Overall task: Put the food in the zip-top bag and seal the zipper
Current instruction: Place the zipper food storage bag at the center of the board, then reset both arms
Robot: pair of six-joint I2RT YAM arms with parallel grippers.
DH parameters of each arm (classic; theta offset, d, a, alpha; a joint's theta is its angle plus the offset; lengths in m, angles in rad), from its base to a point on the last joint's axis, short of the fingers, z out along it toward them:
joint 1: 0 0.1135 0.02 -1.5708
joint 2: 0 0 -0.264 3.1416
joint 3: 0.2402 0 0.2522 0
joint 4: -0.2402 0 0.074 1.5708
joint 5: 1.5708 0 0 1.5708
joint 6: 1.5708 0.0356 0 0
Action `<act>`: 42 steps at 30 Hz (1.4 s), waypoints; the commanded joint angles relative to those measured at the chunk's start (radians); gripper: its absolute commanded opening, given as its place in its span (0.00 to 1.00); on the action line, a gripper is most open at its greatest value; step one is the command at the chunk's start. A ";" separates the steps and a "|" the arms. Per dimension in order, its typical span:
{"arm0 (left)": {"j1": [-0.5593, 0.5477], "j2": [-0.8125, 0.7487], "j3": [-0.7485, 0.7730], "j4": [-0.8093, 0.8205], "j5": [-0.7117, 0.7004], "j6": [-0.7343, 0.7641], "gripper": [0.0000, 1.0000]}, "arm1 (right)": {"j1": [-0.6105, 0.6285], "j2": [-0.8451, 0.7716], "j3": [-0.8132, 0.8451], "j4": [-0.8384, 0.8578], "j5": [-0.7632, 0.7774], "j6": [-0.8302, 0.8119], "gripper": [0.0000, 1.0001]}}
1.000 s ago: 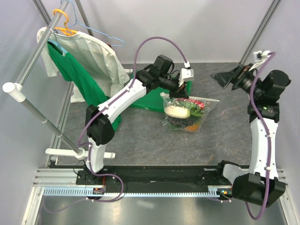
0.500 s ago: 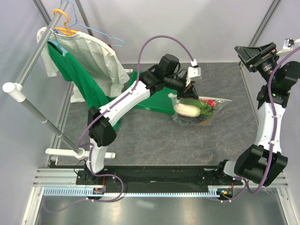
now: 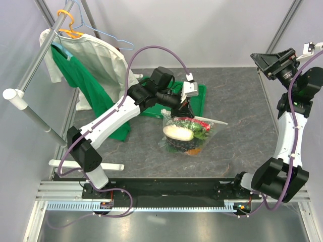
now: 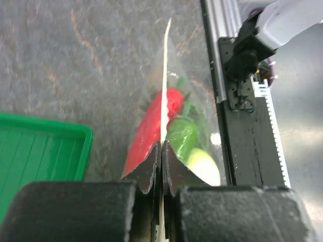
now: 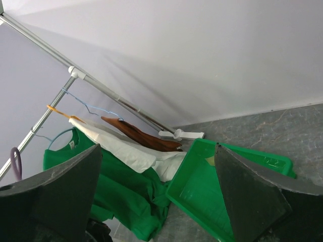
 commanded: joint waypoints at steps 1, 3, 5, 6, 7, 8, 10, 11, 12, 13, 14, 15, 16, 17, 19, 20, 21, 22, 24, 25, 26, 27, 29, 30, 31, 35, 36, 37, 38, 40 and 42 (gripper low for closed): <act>0.077 -0.053 -0.019 0.013 0.043 0.020 0.02 | -0.005 -0.032 -0.005 0.033 -0.031 -0.011 0.98; 0.129 -0.050 -0.011 -0.014 0.101 0.053 0.02 | -0.003 -0.037 -0.011 0.026 -0.026 -0.021 0.98; 0.147 -0.036 0.002 -0.051 0.104 0.099 0.02 | -0.005 -0.041 -0.018 0.019 -0.019 -0.038 0.98; 0.151 -0.032 0.015 -0.063 0.095 0.111 0.02 | -0.003 -0.043 -0.022 0.019 -0.017 -0.038 0.98; 0.152 -0.025 0.034 -0.092 0.089 0.140 0.02 | -0.003 -0.040 -0.025 0.019 -0.018 -0.036 0.98; 0.151 -0.027 0.038 -0.103 0.096 0.152 0.02 | -0.003 -0.040 -0.025 0.017 -0.025 -0.039 0.98; 0.137 -0.038 -0.019 -0.137 0.130 0.201 0.02 | -0.005 -0.043 -0.017 -0.016 -0.029 -0.056 0.98; 0.128 -0.063 -0.068 -0.148 0.130 0.217 0.02 | -0.003 -0.047 -0.017 -0.032 -0.031 -0.085 0.98; 0.105 -0.079 -0.191 -0.149 0.133 0.234 0.02 | -0.005 -0.051 -0.017 -0.042 -0.031 -0.097 0.98; 0.092 -0.091 -0.256 -0.151 0.135 0.282 0.02 | -0.005 -0.061 -0.028 -0.055 -0.031 -0.108 0.98; 0.079 -0.111 -0.319 -0.139 0.132 0.300 0.02 | -0.003 -0.067 -0.034 -0.061 -0.031 -0.134 0.98; 0.053 -0.116 -0.424 -0.126 0.127 0.303 0.02 | -0.003 -0.070 -0.038 -0.087 -0.034 -0.148 0.98; 0.039 -0.117 -0.467 -0.120 0.127 0.303 0.02 | -0.003 -0.075 -0.040 -0.105 -0.035 -0.168 0.98; 0.025 -0.116 -0.500 -0.114 0.124 0.304 0.02 | -0.003 -0.077 -0.040 -0.119 -0.037 -0.192 0.98; -0.020 -0.119 -0.574 -0.105 0.101 0.309 0.02 | -0.003 -0.078 -0.040 -0.151 -0.046 -0.214 0.98; -0.033 -0.117 -0.590 -0.103 0.092 0.307 0.02 | -0.003 -0.078 -0.040 -0.158 -0.048 -0.222 0.98; -0.047 -0.114 -0.606 -0.097 0.087 0.300 0.02 | -0.005 -0.078 -0.041 -0.170 -0.049 -0.237 0.98; -0.050 -0.113 -0.613 -0.091 0.089 0.294 0.02 | -0.003 -0.083 -0.043 -0.173 -0.049 -0.239 0.98; -0.061 -0.102 -0.620 -0.065 0.063 0.271 0.04 | -0.005 -0.081 -0.055 -0.173 -0.049 -0.240 0.98; -0.063 -0.096 -0.620 -0.059 0.055 0.269 0.07 | -0.003 -0.084 -0.060 -0.173 -0.051 -0.240 0.98; -0.067 -0.093 -0.619 -0.057 0.051 0.269 0.12 | -0.003 -0.086 -0.064 -0.174 -0.052 -0.242 0.98; -0.075 -0.088 -0.616 -0.047 0.034 0.260 0.26 | -0.003 -0.089 -0.077 -0.178 -0.054 -0.246 0.98; -0.087 -0.097 -0.608 -0.046 0.024 0.249 0.35 | -0.003 -0.100 -0.086 -0.188 -0.061 -0.263 0.98; -0.102 -0.116 -0.596 -0.045 0.024 0.228 0.42 | -0.005 -0.104 -0.091 -0.210 -0.066 -0.278 0.98; -0.110 -0.166 -0.590 -0.033 0.029 0.220 0.48 | -0.005 -0.113 -0.092 -0.228 -0.072 -0.321 0.98; -0.159 -0.268 -0.462 -0.025 -0.044 0.110 0.90 | -0.003 -0.139 -0.107 -0.319 -0.074 -0.435 0.98; -0.159 -0.266 -0.412 -0.046 -0.084 0.053 0.95 | -0.002 -0.144 -0.120 -0.376 -0.075 -0.455 0.98; -0.159 -0.254 -0.354 -0.078 -0.109 0.038 0.96 | -0.002 -0.152 -0.124 -0.404 -0.074 -0.484 0.98; -0.156 -0.222 -0.230 -0.165 -0.141 0.028 0.97 | 0.009 -0.155 -0.127 -0.433 -0.060 -0.540 0.98; -0.135 -0.174 -0.098 -0.242 -0.232 -0.016 0.99 | 0.024 -0.162 -0.130 -0.536 -0.037 -0.617 0.98; -0.072 -0.110 0.088 -0.336 -0.226 -0.056 1.00 | 0.064 -0.173 -0.138 -0.613 0.006 -0.706 0.98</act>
